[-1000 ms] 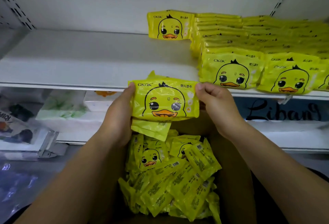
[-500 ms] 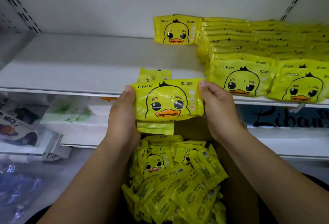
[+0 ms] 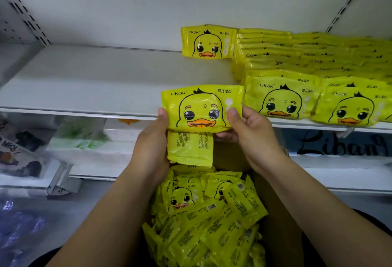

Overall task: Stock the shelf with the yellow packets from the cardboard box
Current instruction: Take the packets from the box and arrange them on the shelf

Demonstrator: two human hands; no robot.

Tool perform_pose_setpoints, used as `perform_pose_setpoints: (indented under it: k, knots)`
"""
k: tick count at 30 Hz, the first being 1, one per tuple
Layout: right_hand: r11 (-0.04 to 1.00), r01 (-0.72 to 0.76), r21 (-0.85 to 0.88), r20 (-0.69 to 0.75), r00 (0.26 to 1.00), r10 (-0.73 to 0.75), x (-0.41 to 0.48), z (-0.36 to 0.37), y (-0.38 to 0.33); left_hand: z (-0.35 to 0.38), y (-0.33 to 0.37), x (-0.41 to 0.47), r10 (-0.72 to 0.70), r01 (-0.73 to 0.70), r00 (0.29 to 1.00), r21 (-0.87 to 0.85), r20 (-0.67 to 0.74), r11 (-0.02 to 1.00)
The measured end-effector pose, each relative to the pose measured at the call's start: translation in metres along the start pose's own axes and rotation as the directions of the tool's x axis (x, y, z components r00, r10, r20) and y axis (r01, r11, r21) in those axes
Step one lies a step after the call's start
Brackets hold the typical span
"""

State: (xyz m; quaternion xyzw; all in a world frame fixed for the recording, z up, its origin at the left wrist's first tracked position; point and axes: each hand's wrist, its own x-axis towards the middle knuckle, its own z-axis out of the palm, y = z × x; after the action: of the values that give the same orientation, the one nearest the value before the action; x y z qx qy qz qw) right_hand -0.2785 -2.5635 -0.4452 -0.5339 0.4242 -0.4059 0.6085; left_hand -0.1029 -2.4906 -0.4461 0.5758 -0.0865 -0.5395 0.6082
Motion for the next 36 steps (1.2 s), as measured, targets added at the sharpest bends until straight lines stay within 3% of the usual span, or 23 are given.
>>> perform_pose_setpoints:
  k: [6,12,14,17,22,26,33,36]
  knots:
    - [0.978,0.053,-0.201,0.045,0.998,-0.045,-0.006,-0.009,-0.015,0.002,0.010,-0.006,0.059,-0.056,0.998,-0.119,0.025,0.991]
    - [0.939,0.152,-0.308,0.062,0.988,-0.140,-0.010,-0.008,-0.030,0.001,0.010,-0.006,0.261,-0.261,0.965,-0.002,0.027,0.965]
    - [0.890,0.157,-0.427,0.042,0.987,-0.154,-0.008,-0.009,-0.034,-0.003,0.012,-0.006,0.334,-0.336,0.942,0.056,0.034,0.940]
    - [0.723,0.224,-0.654,0.080,0.970,-0.228,0.000,0.000,-0.049,-0.008,0.014,-0.007,0.426,-0.432,0.902,0.115,0.072,0.894]
    - [0.598,0.259,-0.759,0.300,0.954,-0.032,0.029,0.025,-0.079,-0.005,0.018,-0.014,0.470,-0.477,0.879,0.098,0.086,0.874]
    - [0.591,0.306,-0.746,0.378,0.926,-0.002,0.052,0.032,-0.092,-0.005,0.026,-0.008,0.470,-0.470,0.882,0.024,0.025,0.882]
    - [0.490,0.251,-0.835,0.200,0.967,-0.155,0.136,0.026,-0.107,-0.017,0.034,0.017,0.468,-0.478,0.874,-0.058,-0.129,0.877]
    - [0.343,0.236,-0.909,0.179,0.966,-0.189,0.172,0.032,-0.102,-0.016,0.037,0.022,0.441,-0.455,0.888,-0.115,-0.129,0.883]
